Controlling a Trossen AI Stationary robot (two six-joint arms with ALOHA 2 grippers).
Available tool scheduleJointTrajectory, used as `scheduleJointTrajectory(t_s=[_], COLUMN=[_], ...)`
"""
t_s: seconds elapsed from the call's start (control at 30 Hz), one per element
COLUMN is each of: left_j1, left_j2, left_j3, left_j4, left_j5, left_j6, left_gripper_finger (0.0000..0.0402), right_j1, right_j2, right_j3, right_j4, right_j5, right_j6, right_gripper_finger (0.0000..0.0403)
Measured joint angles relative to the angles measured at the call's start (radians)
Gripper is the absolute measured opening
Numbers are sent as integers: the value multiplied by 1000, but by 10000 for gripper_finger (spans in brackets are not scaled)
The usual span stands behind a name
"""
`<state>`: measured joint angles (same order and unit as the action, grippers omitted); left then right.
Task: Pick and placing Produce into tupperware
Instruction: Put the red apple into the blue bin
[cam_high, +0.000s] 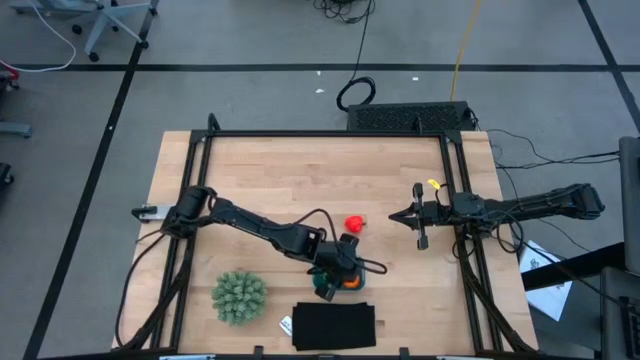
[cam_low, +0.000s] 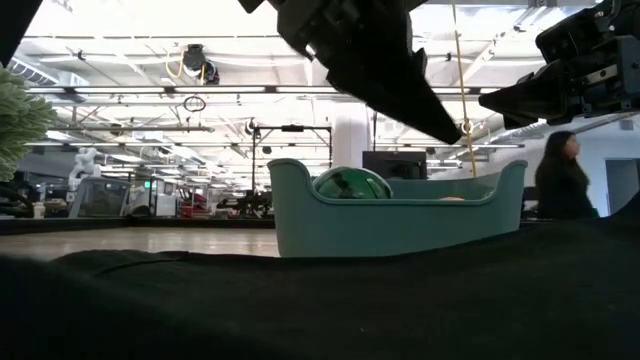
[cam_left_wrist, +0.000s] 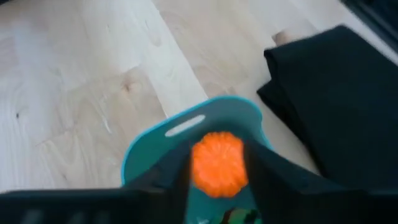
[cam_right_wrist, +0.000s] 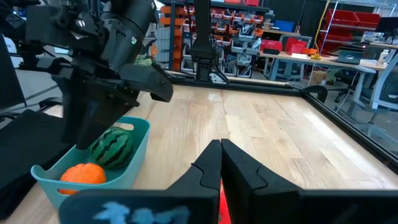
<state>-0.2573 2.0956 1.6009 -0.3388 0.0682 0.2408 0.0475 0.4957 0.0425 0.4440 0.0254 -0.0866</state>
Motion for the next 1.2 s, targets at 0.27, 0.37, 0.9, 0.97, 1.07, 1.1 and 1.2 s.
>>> scheduleJointTrajectory(t_s=[0.27,0.37,0.9,0.97,1.07,1.1,1.2], left_j1=[3,2,9,10,12,12,14], left_j2=[0,0,-385,-457,-565,-602,-702], left_j3=[0,0,-49,-82,-160,-197,-317], left_j4=[-65,-103,-240,-230,-146,-118,-3], left_j5=[-24,-70,-423,-436,-437,-437,-437], left_j6=[12,13,2,-12,-17,-17,-18], left_gripper_finger=[15,19,1,1,1,1,1], right_j1=[0,0,0,0,0,0,0], right_j2=[0,0,7,9,9,9,9], right_j3=[0,0,0,0,0,0,0], right_j4=[0,0,1,1,1,1,4], right_j5=[0,0,0,0,0,0,0], right_j6=[0,0,0,0,-1,-2,-5], right_gripper_finger=[0,0,0,0,0,0,0])
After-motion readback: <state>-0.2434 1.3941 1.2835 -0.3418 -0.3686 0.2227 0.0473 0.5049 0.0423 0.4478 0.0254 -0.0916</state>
